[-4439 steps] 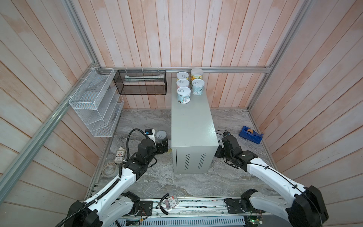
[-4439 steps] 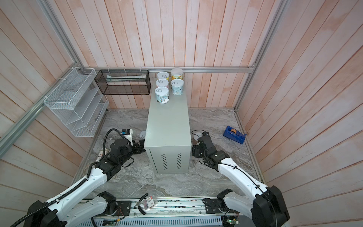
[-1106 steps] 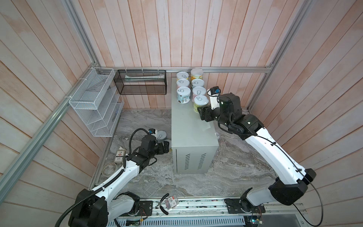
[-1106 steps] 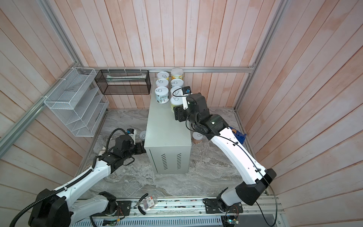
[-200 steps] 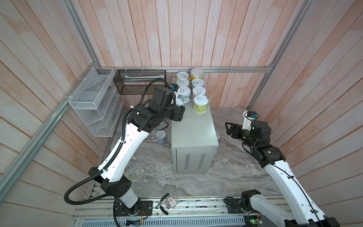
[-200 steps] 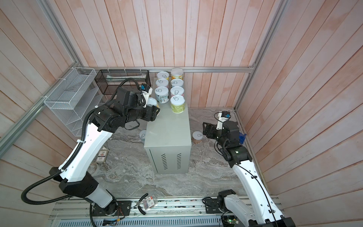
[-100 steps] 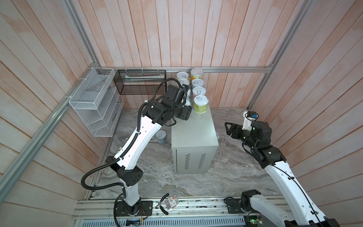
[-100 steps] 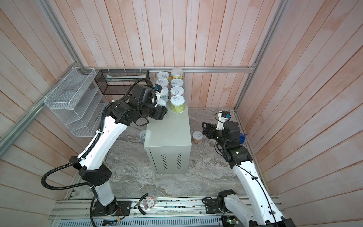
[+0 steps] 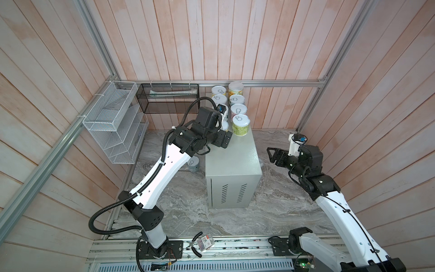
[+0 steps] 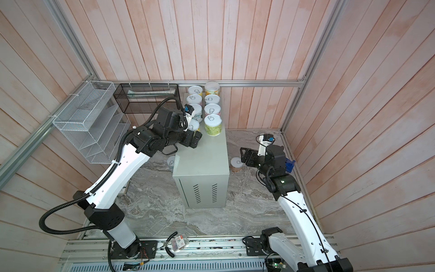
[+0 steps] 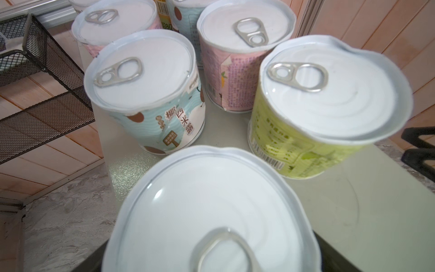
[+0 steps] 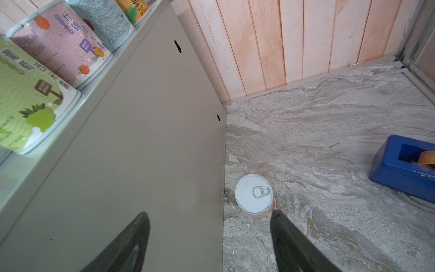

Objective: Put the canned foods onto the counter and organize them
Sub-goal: 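Carry the yellow can with the left gripper over the cabinet top, then lower the yellow can onto the cabinet top beside the green can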

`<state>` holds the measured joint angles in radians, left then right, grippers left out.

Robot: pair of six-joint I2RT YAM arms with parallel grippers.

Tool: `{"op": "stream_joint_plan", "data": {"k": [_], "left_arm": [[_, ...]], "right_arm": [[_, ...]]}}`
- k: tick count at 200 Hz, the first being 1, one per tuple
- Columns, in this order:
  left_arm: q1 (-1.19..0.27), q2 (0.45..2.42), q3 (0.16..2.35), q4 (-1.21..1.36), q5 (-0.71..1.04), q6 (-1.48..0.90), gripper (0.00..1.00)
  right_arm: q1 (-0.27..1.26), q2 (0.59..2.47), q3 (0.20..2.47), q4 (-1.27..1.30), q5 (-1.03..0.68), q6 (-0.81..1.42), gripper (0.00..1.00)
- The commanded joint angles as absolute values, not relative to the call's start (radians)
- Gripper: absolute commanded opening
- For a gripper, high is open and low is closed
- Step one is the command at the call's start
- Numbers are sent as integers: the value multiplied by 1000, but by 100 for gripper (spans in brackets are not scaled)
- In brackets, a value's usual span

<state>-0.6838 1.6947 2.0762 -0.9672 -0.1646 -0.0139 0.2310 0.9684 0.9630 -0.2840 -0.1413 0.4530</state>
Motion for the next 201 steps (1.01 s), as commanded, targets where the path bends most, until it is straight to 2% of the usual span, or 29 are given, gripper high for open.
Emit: {"op": "stream_joint_plan", "data": {"k": [1, 38, 63, 111, 140, 201], "left_arm": [[-689, 1596, 1997, -861, -145, 3, 100], [-689, 1503, 1844, -831, -98, -39, 100], [-689, 1461, 1755, -791, -101, -45, 97], [-680, 1444, 1686, -726, -75, -38, 74], [-669, 1454, 1670, -693, -64, -34, 68], [-635, 1479, 1657, -663, -48, -33, 66]], "right_arm": [[226, 956, 964, -271, -162, 468, 79], [227, 960, 991, -283, -179, 465, 78], [227, 962, 1005, -286, -176, 454, 76], [227, 977, 1012, -277, -214, 462, 72], [227, 980, 1000, -256, -244, 480, 72], [227, 993, 998, -253, -258, 486, 72]]}}
